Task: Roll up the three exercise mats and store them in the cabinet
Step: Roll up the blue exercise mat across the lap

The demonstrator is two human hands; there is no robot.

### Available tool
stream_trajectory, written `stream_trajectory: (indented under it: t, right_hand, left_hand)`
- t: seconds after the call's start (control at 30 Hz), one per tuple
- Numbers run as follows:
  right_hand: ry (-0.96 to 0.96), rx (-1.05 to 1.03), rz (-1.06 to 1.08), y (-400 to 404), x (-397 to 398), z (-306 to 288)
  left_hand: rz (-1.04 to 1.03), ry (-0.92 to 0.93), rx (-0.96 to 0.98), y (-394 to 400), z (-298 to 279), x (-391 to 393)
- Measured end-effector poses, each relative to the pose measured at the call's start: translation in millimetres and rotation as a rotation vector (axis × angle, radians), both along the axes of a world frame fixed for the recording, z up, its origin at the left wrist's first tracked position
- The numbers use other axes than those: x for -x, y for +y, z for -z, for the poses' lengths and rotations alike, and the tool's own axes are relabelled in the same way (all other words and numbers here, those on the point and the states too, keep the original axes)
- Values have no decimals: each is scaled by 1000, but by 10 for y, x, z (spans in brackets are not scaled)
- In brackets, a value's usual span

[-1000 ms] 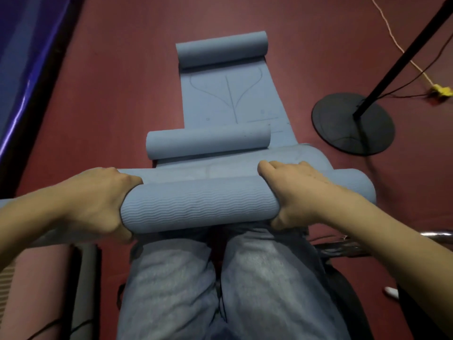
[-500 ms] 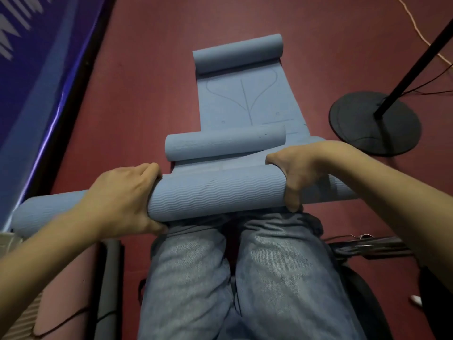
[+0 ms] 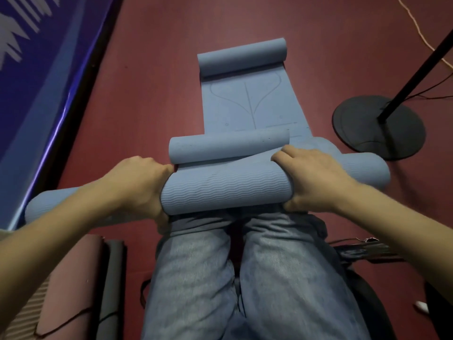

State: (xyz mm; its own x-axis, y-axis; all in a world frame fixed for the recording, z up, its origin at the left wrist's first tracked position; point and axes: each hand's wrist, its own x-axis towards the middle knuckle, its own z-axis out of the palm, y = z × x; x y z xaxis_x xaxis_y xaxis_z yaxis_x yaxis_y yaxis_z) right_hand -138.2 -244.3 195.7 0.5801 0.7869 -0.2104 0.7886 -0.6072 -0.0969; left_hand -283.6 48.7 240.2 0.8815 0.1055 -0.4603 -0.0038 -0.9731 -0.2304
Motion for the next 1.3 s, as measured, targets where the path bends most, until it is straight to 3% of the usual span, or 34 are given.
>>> stream_trajectory:
  t: [0.23,0.47,0.6,0.73,0.87,1.17,1.3]
  right_hand:
    - [55,63,21,35,-45,-33]
    - [163,159,-7,183,-215,-131]
    - [229,173,7,216,-268,-181]
    - [318,219,36,249,-361,-226]
    - [344,211,52,274,-375,-225]
    - [243,24,89,109,-223,-77]
    - [91,-23,47,104,-200,-31]
  left_hand:
    - [-3,-29,-34,12,40,-44]
    - [-187,-204,71,-5,215,223]
    - [-119,-370,21,-46,323,349]
    - [-77,-410,3,-57,347,375]
    - [-72,-357,-17,-22,302,322]
    - [-58,-24,-23,123,27,-114]
    - [-124,98,62,187,-36,-328]
